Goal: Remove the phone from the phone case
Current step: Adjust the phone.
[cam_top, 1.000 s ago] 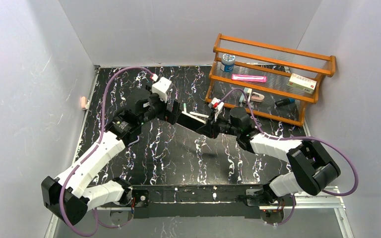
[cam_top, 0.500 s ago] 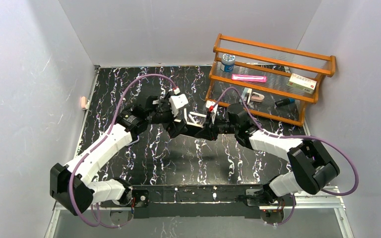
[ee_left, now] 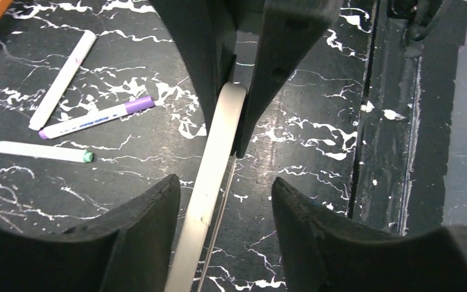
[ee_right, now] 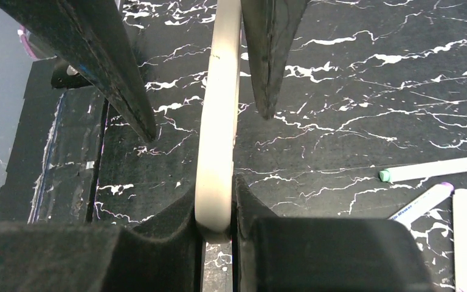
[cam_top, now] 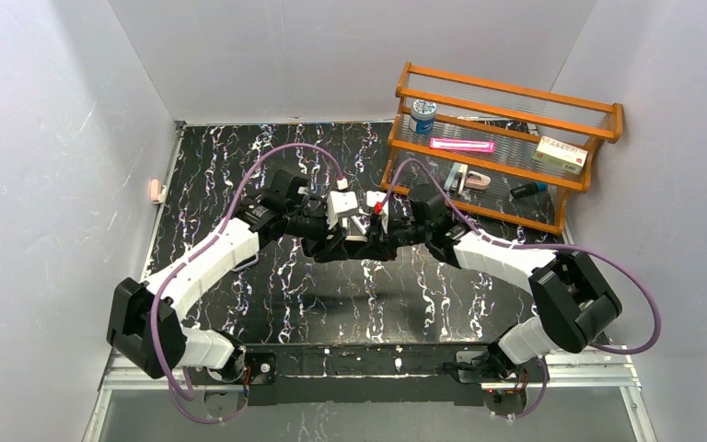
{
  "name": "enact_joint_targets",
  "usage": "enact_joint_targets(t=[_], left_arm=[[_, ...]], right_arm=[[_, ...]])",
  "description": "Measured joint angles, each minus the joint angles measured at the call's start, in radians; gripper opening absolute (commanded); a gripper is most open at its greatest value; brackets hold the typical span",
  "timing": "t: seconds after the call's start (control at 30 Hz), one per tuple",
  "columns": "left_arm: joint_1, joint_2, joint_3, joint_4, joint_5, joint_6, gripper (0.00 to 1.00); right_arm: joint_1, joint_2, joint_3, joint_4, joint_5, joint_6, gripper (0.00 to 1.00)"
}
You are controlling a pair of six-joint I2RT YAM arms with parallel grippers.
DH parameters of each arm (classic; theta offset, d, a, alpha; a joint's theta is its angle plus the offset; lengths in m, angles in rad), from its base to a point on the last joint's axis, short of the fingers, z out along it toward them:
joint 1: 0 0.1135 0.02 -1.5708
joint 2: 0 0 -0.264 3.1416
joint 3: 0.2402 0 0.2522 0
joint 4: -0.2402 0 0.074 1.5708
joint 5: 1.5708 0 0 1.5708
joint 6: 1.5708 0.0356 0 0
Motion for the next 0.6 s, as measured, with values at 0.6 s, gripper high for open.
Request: enact_joint_targets(t=[0.6], left_arm=[[0.005,0.057,0.009,-0.043,0.087,0.042,0.11]], right_arm=[[0.044,0.061,0.089,-0.147,-0.032,-0.126,0.01]])
